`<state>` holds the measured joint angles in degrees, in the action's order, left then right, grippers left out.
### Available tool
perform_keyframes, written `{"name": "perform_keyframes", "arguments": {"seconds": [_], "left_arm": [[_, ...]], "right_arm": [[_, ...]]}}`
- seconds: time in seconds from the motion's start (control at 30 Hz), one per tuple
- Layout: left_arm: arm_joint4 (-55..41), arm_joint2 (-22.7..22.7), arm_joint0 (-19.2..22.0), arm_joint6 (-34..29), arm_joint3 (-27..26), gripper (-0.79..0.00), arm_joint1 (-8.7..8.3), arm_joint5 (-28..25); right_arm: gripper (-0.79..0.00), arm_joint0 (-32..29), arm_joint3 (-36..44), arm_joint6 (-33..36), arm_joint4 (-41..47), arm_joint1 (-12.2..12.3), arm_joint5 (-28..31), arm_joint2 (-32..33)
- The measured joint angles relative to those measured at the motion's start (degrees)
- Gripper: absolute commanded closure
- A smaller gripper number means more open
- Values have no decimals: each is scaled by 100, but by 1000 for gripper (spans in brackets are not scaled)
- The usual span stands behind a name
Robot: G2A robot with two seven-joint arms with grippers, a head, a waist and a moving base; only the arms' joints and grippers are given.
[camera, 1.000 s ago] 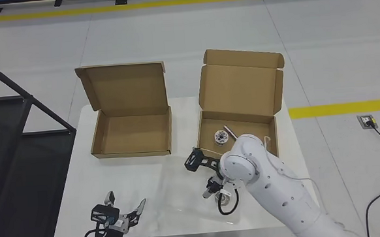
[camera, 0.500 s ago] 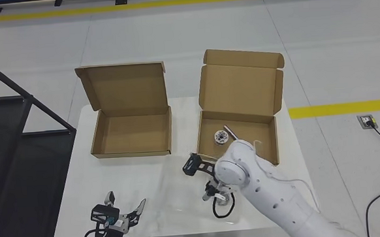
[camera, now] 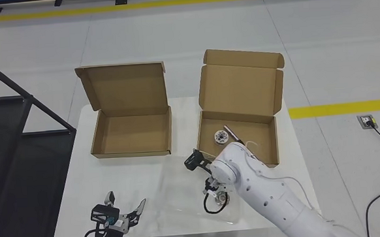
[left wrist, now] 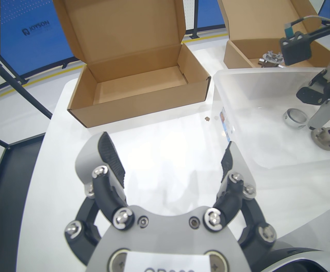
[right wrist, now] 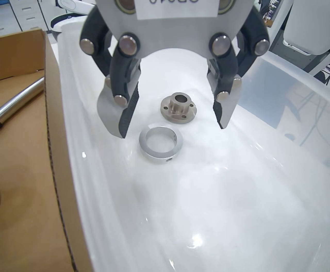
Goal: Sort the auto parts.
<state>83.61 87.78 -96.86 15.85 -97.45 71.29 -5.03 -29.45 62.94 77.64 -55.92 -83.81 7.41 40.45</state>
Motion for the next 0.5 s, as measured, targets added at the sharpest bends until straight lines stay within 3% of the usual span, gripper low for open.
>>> {"name": "perform_keyframes", "arguments": {"seconds": [0.23,0.5], "left_arm": [[0,0,0,0,0,-785,0,0],[0,0,0,0,0,-785,0,0]], "right_arm": [[-542,88,-251,-98,-126,-81,60,-147],[-551,87,-351,-235,-434,-161,65,-329]]}}
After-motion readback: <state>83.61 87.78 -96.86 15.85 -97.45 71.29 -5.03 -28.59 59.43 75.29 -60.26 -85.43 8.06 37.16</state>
